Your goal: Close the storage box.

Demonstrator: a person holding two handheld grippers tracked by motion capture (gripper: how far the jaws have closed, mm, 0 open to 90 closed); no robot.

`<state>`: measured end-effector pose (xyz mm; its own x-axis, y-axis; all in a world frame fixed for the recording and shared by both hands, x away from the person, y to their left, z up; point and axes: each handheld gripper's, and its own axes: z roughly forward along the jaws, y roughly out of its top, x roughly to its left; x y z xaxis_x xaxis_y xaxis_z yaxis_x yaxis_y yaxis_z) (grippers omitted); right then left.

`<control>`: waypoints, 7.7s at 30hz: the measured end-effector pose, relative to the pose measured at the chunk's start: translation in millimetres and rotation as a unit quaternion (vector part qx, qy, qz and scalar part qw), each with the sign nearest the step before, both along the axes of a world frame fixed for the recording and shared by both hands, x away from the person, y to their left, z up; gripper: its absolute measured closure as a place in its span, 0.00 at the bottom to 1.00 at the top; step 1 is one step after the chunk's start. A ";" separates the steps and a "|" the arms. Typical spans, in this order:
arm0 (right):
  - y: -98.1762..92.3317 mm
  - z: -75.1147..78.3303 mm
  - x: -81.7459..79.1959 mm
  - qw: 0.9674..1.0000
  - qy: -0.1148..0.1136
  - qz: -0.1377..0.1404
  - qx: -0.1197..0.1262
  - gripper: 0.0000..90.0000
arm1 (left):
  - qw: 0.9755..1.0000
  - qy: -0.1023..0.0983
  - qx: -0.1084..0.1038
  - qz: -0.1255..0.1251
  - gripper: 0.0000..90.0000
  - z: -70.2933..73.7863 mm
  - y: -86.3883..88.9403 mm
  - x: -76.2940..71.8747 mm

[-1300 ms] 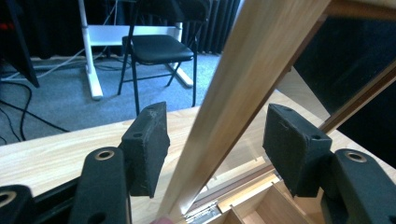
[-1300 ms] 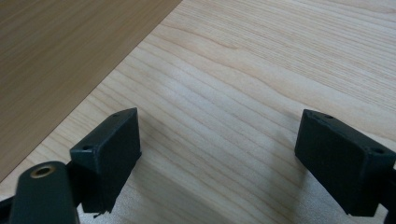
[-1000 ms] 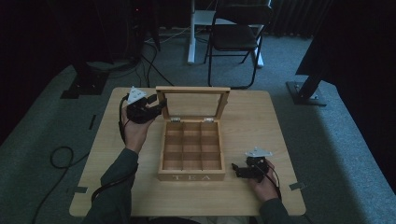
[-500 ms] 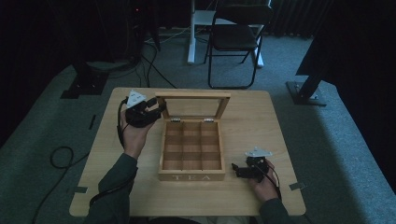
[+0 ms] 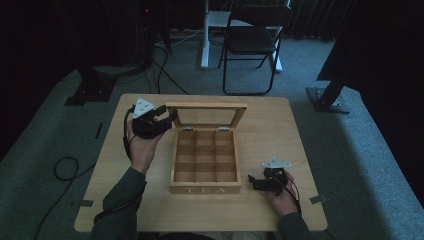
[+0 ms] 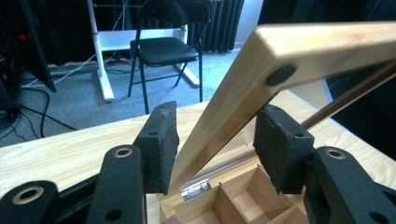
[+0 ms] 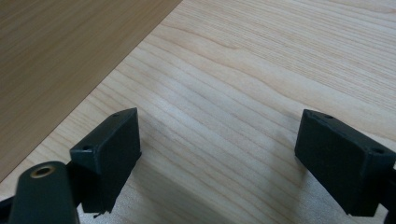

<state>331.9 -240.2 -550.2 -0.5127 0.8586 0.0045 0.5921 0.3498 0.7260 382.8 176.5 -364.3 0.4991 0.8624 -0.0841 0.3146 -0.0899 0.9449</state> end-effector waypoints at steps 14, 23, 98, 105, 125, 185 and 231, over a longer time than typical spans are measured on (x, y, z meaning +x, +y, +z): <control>0.1 0.0 0.0 1.000 0.000 0.000 0.000 0.15 | 1.000 0.000 -0.008 -0.001 0.54 -5.0 0.7 -12.7; 0.1 0.0 -0.1 1.000 0.000 -0.001 0.000 0.15 | 1.000 0.001 -0.019 -0.006 0.54 -7.9 1.9 -20.8; 0.1 -0.1 0.0 1.000 0.000 0.000 0.000 0.15 | 0.998 0.055 -0.031 -0.026 0.46 -54.0 5.9 -72.3; 0.1 -0.1 0.0 1.000 -0.001 0.000 0.000 0.15 | 0.997 0.062 -0.029 -0.026 0.46 -59.2 5.6 -76.5; 0.1 -0.1 -0.1 1.000 0.000 0.000 0.000 0.15 | 0.996 0.073 -0.024 -0.038 0.46 -74.1 7.1 -84.8; 0.1 0.0 -0.1 1.000 0.001 0.000 0.001 0.15 | 0.995 0.087 0.014 -0.042 0.41 -108.1 -2.3 -106.4; 1.2 0.0 -0.7 1.000 0.001 0.000 0.000 0.15 | 0.985 0.153 0.045 -0.070 0.36 -140.0 -7.0 -123.5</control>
<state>331.2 -239.1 -550.2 -0.5123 0.8588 0.0045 0.5933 0.3501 0.7249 259.3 169.5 -504.3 0.5758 0.7984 -0.1762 0.5630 -0.2309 0.7936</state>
